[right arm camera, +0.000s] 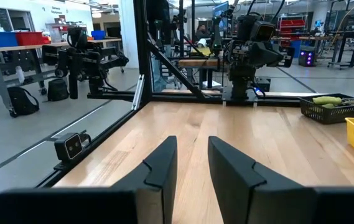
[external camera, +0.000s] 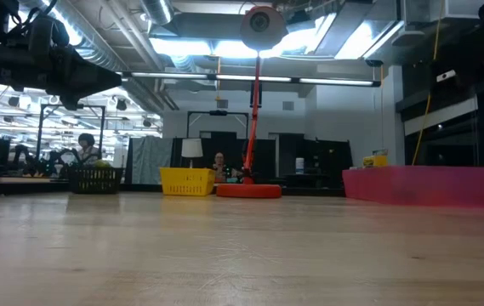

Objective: Pick & Place School Supplies
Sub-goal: Return to Home Position

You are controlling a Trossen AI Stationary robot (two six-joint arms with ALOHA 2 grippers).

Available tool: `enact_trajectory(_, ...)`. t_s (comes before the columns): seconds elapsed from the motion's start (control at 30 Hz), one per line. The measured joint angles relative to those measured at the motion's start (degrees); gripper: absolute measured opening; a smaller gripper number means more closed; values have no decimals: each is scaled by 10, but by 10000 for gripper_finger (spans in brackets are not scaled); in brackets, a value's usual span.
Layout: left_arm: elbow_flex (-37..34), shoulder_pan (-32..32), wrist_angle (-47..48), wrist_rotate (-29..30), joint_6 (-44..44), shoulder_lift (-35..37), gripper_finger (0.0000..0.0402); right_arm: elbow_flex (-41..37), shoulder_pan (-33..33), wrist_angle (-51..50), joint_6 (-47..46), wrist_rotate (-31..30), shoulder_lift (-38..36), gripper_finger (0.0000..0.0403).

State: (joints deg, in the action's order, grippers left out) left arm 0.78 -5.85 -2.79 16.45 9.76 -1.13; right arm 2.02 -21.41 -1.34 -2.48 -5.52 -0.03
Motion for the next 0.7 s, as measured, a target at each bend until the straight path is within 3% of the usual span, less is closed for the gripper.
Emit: enact_trajectory(0.7, 0, 0, 0, 0, 0, 0, 55, 0, 0, 0, 0, 0, 0, 93)
